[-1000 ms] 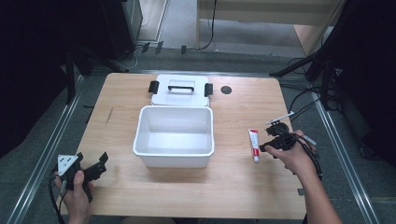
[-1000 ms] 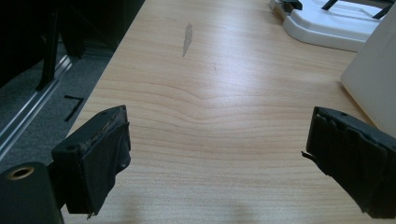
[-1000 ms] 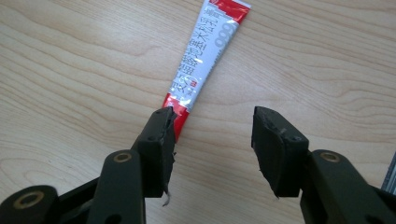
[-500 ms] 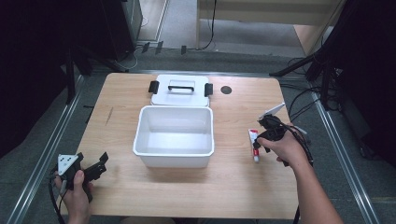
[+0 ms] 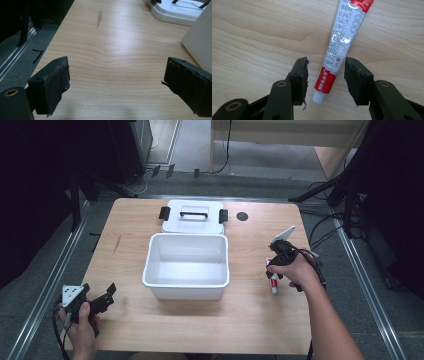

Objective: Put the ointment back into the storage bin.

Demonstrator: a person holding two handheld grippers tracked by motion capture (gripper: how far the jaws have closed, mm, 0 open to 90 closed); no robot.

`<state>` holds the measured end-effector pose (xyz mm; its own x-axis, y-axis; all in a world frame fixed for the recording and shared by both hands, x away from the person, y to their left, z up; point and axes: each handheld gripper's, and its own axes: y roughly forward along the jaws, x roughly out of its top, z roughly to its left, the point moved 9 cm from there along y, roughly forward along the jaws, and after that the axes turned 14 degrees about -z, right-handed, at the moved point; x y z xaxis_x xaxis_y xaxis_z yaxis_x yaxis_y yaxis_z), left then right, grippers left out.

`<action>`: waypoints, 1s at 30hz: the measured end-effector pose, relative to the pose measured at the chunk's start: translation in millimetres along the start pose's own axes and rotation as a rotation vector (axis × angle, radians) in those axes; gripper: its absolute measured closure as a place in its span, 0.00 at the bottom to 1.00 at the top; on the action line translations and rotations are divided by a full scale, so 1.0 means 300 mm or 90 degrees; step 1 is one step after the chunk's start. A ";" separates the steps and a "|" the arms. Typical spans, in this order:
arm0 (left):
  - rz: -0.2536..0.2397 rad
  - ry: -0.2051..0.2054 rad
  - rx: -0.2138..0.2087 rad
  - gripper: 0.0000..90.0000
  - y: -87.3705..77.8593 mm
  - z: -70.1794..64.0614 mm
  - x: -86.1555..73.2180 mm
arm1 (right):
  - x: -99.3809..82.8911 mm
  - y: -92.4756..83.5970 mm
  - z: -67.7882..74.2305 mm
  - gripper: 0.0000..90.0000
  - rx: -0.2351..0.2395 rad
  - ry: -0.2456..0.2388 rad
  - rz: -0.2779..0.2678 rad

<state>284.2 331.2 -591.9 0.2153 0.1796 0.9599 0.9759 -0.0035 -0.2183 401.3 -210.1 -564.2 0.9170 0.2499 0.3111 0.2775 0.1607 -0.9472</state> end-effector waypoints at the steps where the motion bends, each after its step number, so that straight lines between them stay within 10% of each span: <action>1: 0.000 -0.001 0.000 0.08 0.000 0.000 0.000 | -0.003 0.005 -0.002 0.62 -0.007 0.003 0.009; 13: 0.003 -0.002 -0.001 0.08 0.001 0.001 -0.001 | -0.033 0.071 -0.014 0.71 -0.040 0.052 0.066; 30: 0.004 0.000 0.002 0.08 0.002 0.000 -0.001 | -0.038 0.084 -0.020 0.80 -0.054 -0.002 0.057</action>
<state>284.7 331.1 -592.4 0.2214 0.1789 0.9586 0.9744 -0.0021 -0.2246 399.6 -214.7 -592.0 0.9383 0.2625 0.2251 0.2181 0.0559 -0.9743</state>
